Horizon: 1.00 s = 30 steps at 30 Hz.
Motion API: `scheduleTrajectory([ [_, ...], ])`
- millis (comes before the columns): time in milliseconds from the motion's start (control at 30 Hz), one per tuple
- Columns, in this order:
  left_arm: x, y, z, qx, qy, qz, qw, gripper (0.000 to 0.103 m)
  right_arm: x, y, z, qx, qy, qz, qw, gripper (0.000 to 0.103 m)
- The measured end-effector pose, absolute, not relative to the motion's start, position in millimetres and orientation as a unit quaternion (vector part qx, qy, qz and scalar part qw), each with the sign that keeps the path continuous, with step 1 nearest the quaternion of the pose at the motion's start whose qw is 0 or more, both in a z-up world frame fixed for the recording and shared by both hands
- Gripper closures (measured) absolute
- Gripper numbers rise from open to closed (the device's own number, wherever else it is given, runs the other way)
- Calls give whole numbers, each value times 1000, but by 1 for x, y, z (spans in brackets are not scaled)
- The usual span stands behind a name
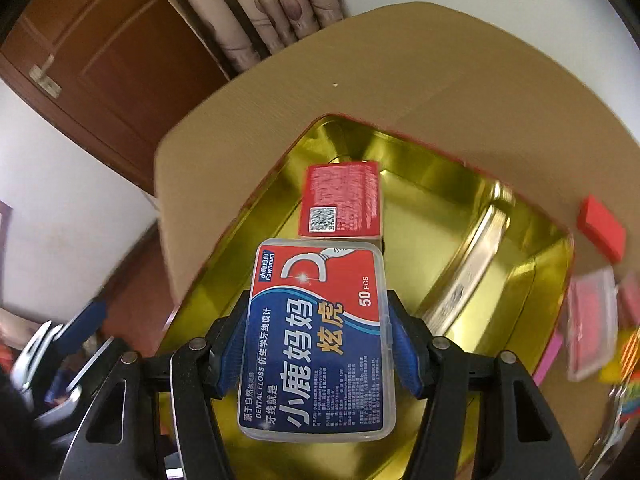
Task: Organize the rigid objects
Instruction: 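Release the lighter into the tin with the left gripper while the right gripper places the floss box, then grasp the red tape measure with the left gripper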
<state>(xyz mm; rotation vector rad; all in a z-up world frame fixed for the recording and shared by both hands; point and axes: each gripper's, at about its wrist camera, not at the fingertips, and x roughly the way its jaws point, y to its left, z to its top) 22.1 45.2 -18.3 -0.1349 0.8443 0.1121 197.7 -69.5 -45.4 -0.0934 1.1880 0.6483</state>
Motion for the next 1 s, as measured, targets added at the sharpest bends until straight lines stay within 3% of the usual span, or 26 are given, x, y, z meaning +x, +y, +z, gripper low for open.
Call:
scheduleTrajectory([
  [233, 31, 46, -29, -69, 437, 49, 895, 58, 212, -60, -58, -52, 543, 290, 786, 44],
  [367, 32, 43, -29, -61, 439, 52, 895, 58, 216, -75, -55, 2, 539, 289, 792, 34],
  [467, 34, 43, -30, -54, 439, 57, 895, 58, 204, -102, -37, 52, 506, 285, 812, 33],
  [533, 33, 44, -31, -55, 442, 58, 894, 58, 185, -132, -21, 82, 467, 276, 836, 32],
  [600, 33, 44, -31, -57, 443, 58, 893, 58, 159, -171, -12, 91, 429, 233, 868, 14],
  [633, 32, 44, -30, -57, 443, 59, 893, 58, 148, -191, -11, 93, 413, 207, 882, 12],
  [767, 29, 42, -28, -49, 435, 65, 897, 58, 101, -287, -22, 87, 387, 72, 915, 8],
  [867, 25, 37, -24, -38, 425, 65, 902, 58, 74, -368, -44, 56, 395, -72, 914, 0],
  [1000, 16, 19, -15, -6, 400, 53, 915, 58, 46, -460, -75, 20, 409, -188, 893, 0],
])
